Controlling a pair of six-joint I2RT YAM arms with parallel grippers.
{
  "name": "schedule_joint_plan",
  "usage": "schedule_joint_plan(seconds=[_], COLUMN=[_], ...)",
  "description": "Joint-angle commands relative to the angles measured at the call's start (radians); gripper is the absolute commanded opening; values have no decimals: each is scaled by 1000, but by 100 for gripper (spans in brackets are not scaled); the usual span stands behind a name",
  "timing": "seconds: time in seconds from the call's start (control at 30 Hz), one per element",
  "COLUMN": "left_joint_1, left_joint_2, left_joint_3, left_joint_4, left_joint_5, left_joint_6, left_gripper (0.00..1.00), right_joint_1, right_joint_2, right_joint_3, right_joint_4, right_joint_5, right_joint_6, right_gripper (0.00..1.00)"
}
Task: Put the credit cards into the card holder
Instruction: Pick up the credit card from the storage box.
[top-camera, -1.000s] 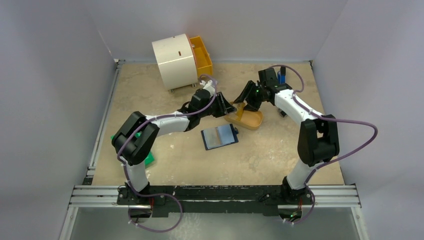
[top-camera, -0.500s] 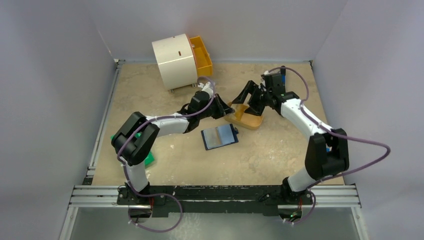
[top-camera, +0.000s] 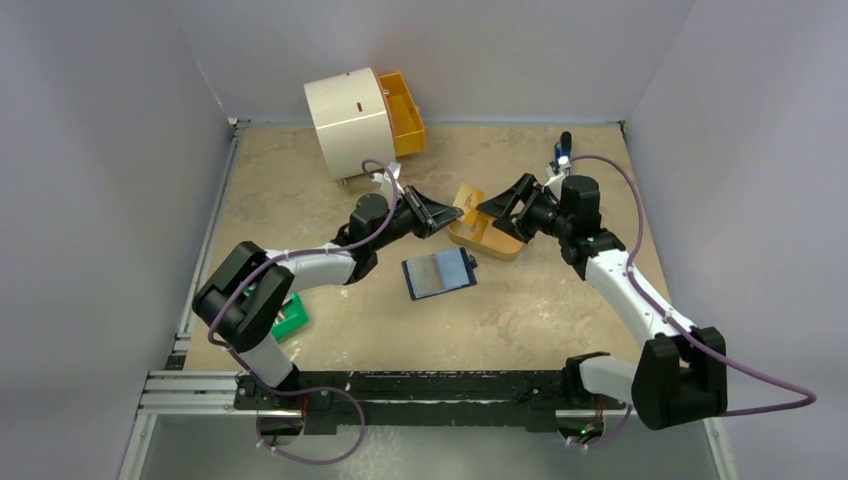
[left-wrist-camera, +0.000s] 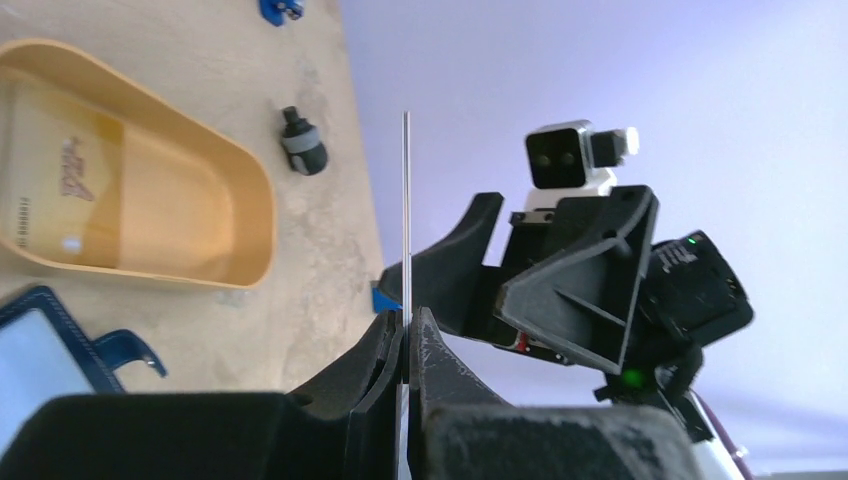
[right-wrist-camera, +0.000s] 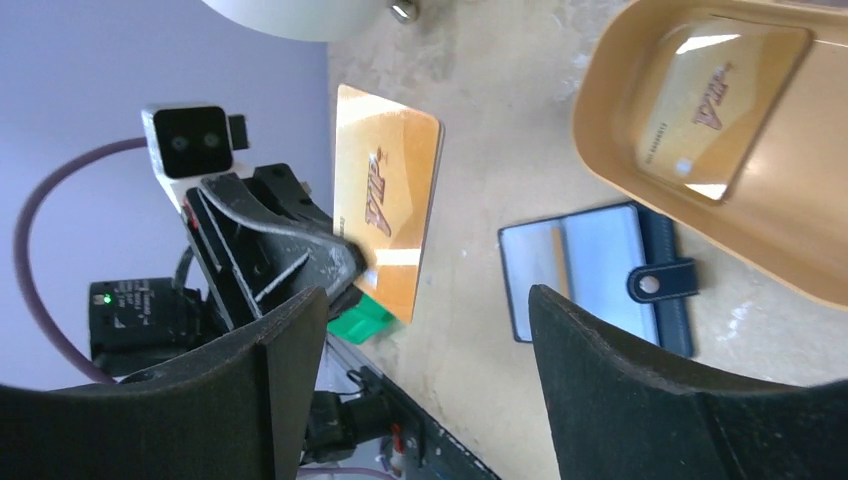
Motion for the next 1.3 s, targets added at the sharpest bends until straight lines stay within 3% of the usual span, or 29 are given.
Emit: schedule_joint_plan(seconds=[0.0,0.4,0.73,0.97,1.13,1.27], left_joint_1=[1,0,-1,-1,-2,-1], left_joint_2=[-61,-85,-80,-81,-81,-86], left_joint_3=[-12,8,32,51,61,64], left_joint_4=[153,134,95,60,50,44], left_joint_5=[38,56,73,63,67,80], left_joint_6=[-72,-53,-21,5,9,-1], left_gripper=[0,0,0,0,0,17], right_joint_1=[-1,-1,-1,4,7,6], right_joint_2=[3,63,100,127,131,124], right_joint_3=[42,64,88,142,145,130], right_joint_4=[115,223,293,206,192,188], right_joint_5=[-57,-100,-154,-185,-192,-215], right_joint_6=[74,179,242,208,195,182], right_gripper=[74,45,39,32,16,9])
